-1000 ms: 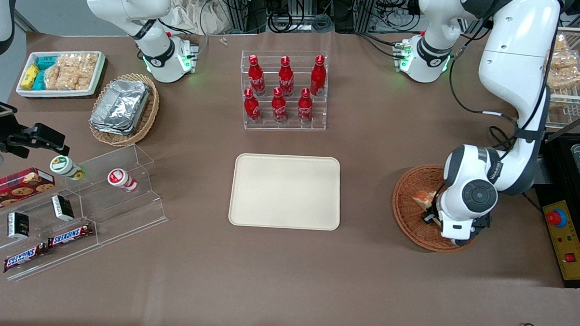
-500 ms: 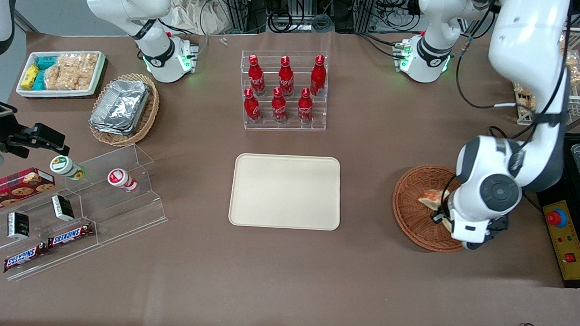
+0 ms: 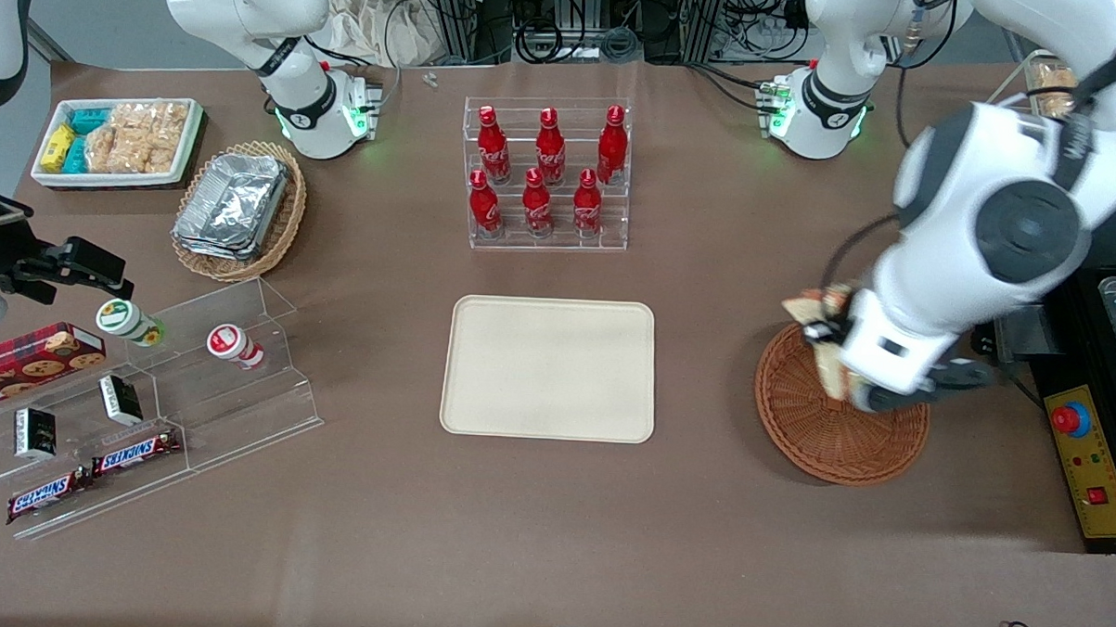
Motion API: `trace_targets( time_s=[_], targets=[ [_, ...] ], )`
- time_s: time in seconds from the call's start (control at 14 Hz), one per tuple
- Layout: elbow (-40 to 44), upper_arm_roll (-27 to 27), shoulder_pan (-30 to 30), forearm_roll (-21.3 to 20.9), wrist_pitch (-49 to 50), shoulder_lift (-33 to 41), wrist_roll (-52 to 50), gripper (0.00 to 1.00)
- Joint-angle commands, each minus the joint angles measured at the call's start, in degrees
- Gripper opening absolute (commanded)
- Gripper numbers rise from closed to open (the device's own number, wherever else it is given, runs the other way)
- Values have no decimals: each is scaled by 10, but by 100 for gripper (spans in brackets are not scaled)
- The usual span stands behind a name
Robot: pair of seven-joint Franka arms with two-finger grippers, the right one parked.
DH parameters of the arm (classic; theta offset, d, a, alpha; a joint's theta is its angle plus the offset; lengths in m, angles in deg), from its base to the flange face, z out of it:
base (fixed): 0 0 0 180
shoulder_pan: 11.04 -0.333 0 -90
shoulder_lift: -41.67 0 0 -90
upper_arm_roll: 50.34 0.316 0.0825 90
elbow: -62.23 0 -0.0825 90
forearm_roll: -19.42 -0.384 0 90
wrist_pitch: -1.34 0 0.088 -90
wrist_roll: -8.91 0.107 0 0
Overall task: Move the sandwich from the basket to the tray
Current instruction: 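Lift the sandwich and carry it over the cream tray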
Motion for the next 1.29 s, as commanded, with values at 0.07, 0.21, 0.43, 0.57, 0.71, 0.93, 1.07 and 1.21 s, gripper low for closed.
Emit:
trace_targets(
  time_s=[0.07,0.21,0.43,0.57,0.71,0.93,1.07,1.21],
  targets=[
    [3,-60,10,19,-36,-58,13,0],
    [-8,-60,44,14,-85,-88,12,0],
    [-14,-60,73,11,-146,-141,12,0],
    [-19,-59,88,6,-166,-167,12,0],
    [-36,-58,92,-1,-191,-192,11,0],
    [-81,-58,92,-6,-229,-194,12,0],
    [-118,-57,91,-24,-271,-194,11,0],
    [-133,-56,91,-24,-295,-194,11,0]
  ],
)
